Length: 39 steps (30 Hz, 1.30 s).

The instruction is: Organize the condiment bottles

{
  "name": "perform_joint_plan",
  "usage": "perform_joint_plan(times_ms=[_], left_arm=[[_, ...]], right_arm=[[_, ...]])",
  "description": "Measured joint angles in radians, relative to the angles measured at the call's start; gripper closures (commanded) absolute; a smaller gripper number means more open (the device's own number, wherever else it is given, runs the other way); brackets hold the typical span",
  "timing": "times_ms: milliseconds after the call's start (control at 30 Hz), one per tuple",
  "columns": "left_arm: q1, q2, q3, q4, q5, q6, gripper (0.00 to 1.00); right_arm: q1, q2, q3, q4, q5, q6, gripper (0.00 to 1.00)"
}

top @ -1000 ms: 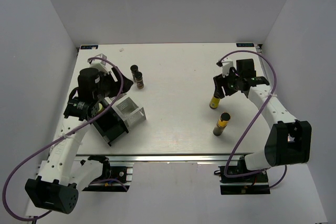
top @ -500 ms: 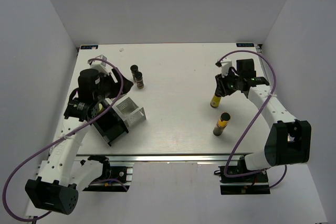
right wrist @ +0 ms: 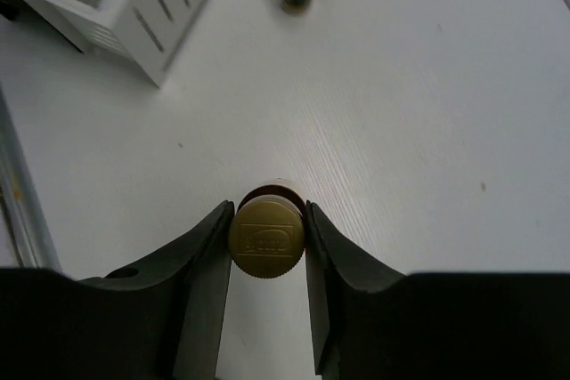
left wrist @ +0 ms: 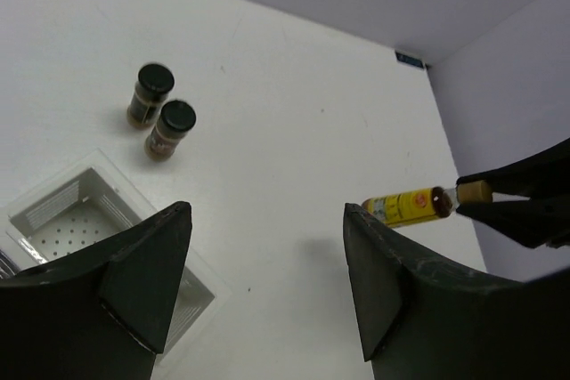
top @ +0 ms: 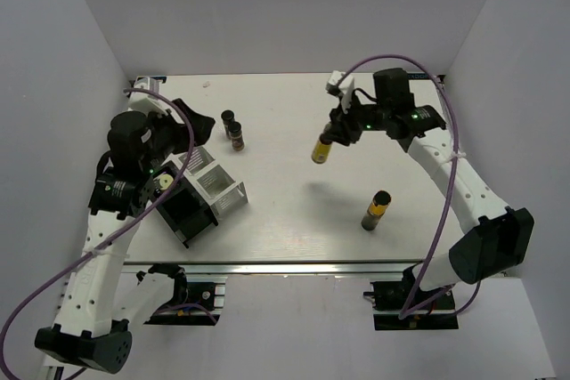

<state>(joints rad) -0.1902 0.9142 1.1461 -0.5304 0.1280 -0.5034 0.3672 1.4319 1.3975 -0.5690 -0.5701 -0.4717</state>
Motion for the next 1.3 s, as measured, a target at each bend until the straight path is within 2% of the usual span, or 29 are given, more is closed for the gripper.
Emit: perform_joint_plan(times_ms=[133,267,500,633,1033,1300], left_arm=[[0.000,-0.039,0.049,-0.001,-0.042,-0.002,0.21],[0.000,-0.089,0.056,-0.016,-0.079,-0.003,0.21],[0.000,-0.156,0.055,-0.076,-0.146,-0.009,0.21],[0.000,-0.195,0.055,-0.108,-0.178,-0.012,0.21],[0.000,-0.269,0.040,-0.185,-0.234,-0.018,0.21],[0.000,-0.301,0.034,-0.227,-0.250,-0.029,0.20]], right_arm=[[0.127,0.058,0.130,0.009,-0.051,0.039,1.00],[0.224,0.204,0.300,0.021,-0.072,0.106,1.00],[0.335,0.496,0.616,0.056,-0.055,0.239,1.00],[0.392,0.605,0.745,0.080,-0.042,0.294,1.00],[0.540,0.722,0.883,0.261,0.023,0.399,1.00],[0.581,0.827,0.914,0.369,0.091,0.409,1.00]])
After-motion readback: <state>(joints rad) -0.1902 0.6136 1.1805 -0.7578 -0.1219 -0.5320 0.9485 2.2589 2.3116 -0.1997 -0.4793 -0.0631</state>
